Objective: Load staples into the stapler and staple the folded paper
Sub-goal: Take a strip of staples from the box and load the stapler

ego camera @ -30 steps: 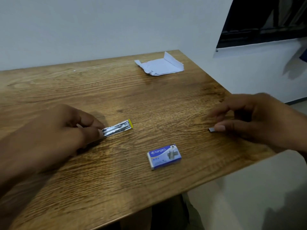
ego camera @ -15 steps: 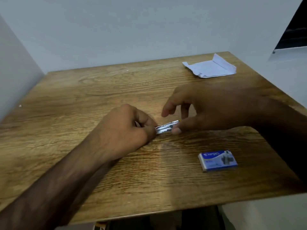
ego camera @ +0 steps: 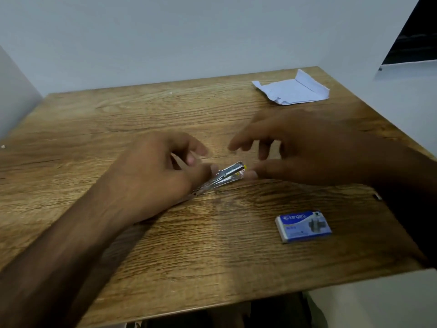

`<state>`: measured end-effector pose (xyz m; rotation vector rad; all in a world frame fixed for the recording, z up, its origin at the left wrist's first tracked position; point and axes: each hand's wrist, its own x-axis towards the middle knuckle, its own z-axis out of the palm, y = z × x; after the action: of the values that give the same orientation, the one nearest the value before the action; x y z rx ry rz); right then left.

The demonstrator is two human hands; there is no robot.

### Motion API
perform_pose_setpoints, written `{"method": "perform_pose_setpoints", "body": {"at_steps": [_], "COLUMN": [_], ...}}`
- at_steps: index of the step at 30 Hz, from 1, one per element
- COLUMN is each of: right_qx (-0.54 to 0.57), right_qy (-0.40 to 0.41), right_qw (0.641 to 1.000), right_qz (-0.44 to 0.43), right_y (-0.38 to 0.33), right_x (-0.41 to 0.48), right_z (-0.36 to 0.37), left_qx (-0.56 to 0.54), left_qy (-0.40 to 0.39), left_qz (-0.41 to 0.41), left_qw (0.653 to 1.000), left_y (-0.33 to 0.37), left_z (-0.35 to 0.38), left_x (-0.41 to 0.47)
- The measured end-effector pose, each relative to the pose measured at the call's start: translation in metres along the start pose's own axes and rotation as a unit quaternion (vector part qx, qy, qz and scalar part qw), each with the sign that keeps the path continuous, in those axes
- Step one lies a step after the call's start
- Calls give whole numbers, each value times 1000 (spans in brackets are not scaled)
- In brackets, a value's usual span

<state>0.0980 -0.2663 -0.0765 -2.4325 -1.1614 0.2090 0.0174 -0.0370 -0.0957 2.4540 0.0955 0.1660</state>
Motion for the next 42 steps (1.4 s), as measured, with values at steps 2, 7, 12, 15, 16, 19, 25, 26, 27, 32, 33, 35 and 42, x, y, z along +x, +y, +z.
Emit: {"method": "perform_pose_setpoints", "body": {"at_steps": [2, 7, 12, 15, 16, 19, 25, 26, 27, 32, 33, 35, 42], "right_qx": [29, 85, 36, 37, 37, 46, 56, 56, 58, 68, 60, 26, -1], "right_qy": [36, -33, -40, -28, -24, -2, 6, 1, -4, -19, -24, -34, 29], "right_qw": [999, 994, 992, 991, 991, 988, 986, 985, 984, 979, 980, 983, 993], "right_qz": [1, 63, 111, 123, 127, 144, 158, 164, 169, 190, 188, 179, 117], "right_y": [-2, -7, -8, -13, -13, -12, -7, -6, -5, -3, -2, 0, -20], "right_x": [-24, -76, -96, -95, -94, -93, -92, -92, -92, -95, -96, -98, -88], "right_z": [-12, -14, 13, 20, 21, 23, 21, 20, 18, 8, 8, 9, 6], "left_qx": [20, -95, 29, 60, 55, 29, -31, -35, -40, -39, -39, -39, -44], "left_qy": [140, 60, -64, -46, -38, -35, -33, -34, -38, -45, -44, -44, -37], "left_qz": [58, 120, 151, 169, 174, 173, 155, 153, 149, 138, 138, 138, 144], "left_qw": [988, 986, 986, 983, 982, 984, 987, 987, 987, 989, 989, 989, 988], "left_y": [-5, 13, 28, 34, 35, 35, 27, 26, 26, 20, 19, 18, 16], "left_z": [-13, 10, 48, 58, 60, 64, 64, 63, 62, 55, 54, 55, 58], "left_x": [-10, -59, -69, -65, -64, -63, -60, -59, -60, -61, -61, -61, -63]}}
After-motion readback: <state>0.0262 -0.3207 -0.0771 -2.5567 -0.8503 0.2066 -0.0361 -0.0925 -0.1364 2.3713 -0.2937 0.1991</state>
